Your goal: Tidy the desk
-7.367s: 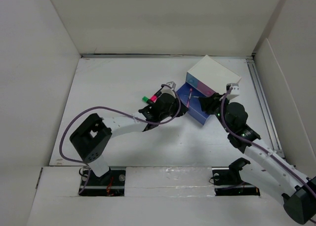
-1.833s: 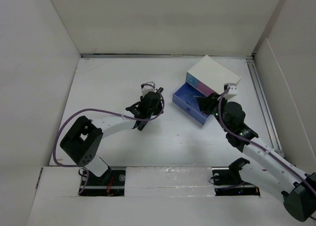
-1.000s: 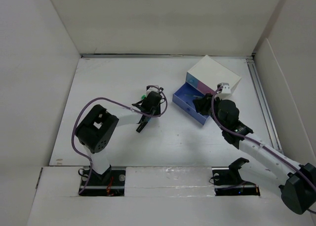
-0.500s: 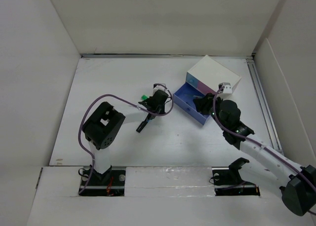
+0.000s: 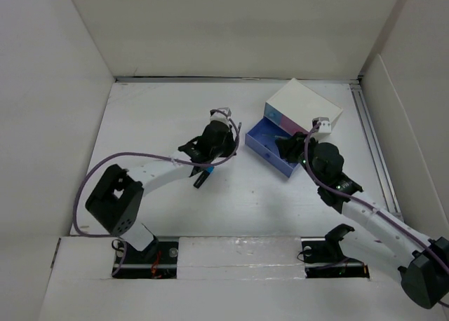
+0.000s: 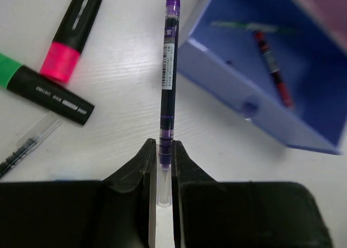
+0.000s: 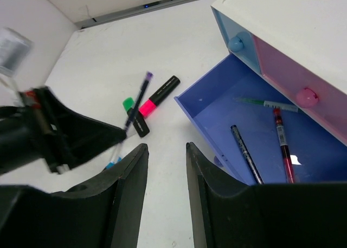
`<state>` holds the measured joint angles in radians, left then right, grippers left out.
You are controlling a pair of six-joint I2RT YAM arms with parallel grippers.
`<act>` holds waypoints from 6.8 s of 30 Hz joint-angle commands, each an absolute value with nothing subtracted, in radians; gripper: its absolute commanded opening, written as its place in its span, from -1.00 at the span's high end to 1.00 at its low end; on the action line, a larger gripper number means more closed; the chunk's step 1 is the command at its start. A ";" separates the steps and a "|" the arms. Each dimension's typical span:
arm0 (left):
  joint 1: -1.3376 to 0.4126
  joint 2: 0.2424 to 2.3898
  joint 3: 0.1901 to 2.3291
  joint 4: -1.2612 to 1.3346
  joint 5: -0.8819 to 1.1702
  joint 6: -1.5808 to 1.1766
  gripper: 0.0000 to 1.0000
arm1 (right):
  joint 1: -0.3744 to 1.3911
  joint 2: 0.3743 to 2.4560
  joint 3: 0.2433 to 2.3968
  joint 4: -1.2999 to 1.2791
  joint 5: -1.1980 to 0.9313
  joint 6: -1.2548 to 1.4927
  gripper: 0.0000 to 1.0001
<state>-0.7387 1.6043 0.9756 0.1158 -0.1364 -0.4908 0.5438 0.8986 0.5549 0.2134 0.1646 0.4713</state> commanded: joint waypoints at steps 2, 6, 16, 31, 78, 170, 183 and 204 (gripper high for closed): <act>-0.741 1.459 0.940 0.199 -0.058 -0.575 1.00 | 0.551 0.876 0.581 0.259 0.183 0.465 0.20; -0.741 1.448 0.920 0.287 0.066 -0.670 1.00 | 0.551 0.861 0.578 0.253 0.192 0.465 0.20; -0.833 1.702 1.065 0.490 0.146 -0.868 1.00 | 0.551 0.810 0.565 0.247 0.219 0.463 0.21; -0.880 1.868 1.166 0.676 0.147 -1.028 0.30 | 0.551 0.807 0.566 0.242 0.204 0.466 0.22; -0.609 1.669 1.003 -0.130 -0.305 -0.351 -0.32 | 0.569 0.767 0.561 0.264 0.086 0.485 0.24; -0.836 1.956 1.213 0.860 -0.063 -1.186 0.17 | 0.569 0.612 0.523 0.199 0.304 0.480 0.34; -0.845 1.706 1.056 0.669 -0.112 -0.836 1.00 | 0.569 0.643 0.525 0.210 0.299 0.483 0.79; -0.913 1.925 1.133 0.439 -0.101 -0.742 1.00 | 0.569 0.698 0.534 0.222 0.279 0.479 1.00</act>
<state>-0.9138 1.9247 1.0481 0.4286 -0.1139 -0.7681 0.5587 0.6971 0.5224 0.1864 0.2874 0.4866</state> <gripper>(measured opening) 0.003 0.010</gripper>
